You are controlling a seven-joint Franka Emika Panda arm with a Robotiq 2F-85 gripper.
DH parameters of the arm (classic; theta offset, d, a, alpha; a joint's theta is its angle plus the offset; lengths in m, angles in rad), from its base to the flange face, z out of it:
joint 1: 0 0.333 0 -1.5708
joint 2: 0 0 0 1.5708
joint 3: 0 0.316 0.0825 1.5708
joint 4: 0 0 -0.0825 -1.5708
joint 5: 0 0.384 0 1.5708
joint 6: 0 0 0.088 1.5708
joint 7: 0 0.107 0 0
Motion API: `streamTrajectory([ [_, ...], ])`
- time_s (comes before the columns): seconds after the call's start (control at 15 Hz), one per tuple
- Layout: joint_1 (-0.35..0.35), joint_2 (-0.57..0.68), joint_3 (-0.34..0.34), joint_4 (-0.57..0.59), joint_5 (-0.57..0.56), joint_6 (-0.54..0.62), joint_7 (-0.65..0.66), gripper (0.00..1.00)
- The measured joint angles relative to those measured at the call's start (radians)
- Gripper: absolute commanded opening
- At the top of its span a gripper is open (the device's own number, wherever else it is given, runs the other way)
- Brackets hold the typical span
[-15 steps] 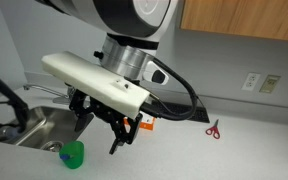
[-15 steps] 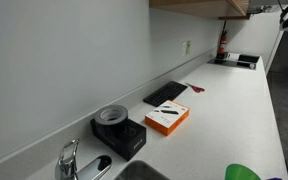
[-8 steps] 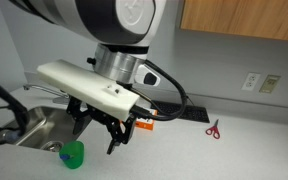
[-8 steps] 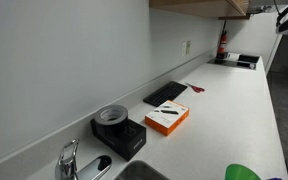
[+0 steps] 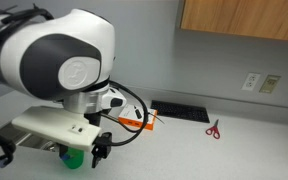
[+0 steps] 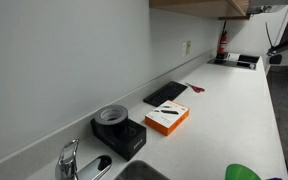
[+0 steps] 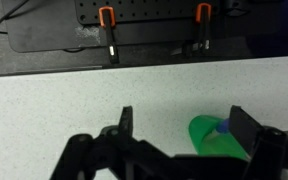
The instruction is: Remove the pen from the green cup and put it on the table
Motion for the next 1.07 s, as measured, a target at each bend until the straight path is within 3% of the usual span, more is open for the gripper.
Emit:
streamTrajectory([
  [0.27, 0.047, -0.009, 0.030, -0.027, 0.049, 0.064, 0.009, 1.00],
  [1.07, 0.054, 0.007, 0.043, -0.028, 0.048, 0.067, 0.010, 1.00],
])
